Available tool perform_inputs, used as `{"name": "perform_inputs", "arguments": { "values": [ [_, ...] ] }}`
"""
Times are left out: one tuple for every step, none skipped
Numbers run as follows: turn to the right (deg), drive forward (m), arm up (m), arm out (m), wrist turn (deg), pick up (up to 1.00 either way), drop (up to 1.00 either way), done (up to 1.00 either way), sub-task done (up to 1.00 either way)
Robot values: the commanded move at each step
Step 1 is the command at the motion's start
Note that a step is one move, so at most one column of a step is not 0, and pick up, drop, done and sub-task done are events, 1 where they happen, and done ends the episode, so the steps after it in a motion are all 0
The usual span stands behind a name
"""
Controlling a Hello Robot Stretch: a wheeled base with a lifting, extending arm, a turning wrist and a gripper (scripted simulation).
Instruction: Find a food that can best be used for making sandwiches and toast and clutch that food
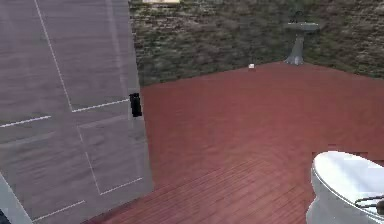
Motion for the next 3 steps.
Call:
{"name": "perform_inputs", "arguments": {
  "values": [
    [-30.0, 0.0, 0.0, 0.0, 0.0, 0.0, 0.0, 0.0, 0.0],
    [0.0, 0.05, 0.0, 0.0, 0.0, 0.0, 0.0, 0.0, 0.0],
    [36.0, 0.0, 0.0, 0.0, 0.0, 0.0, 0.0, 0.0, 0.0]
  ]
}}
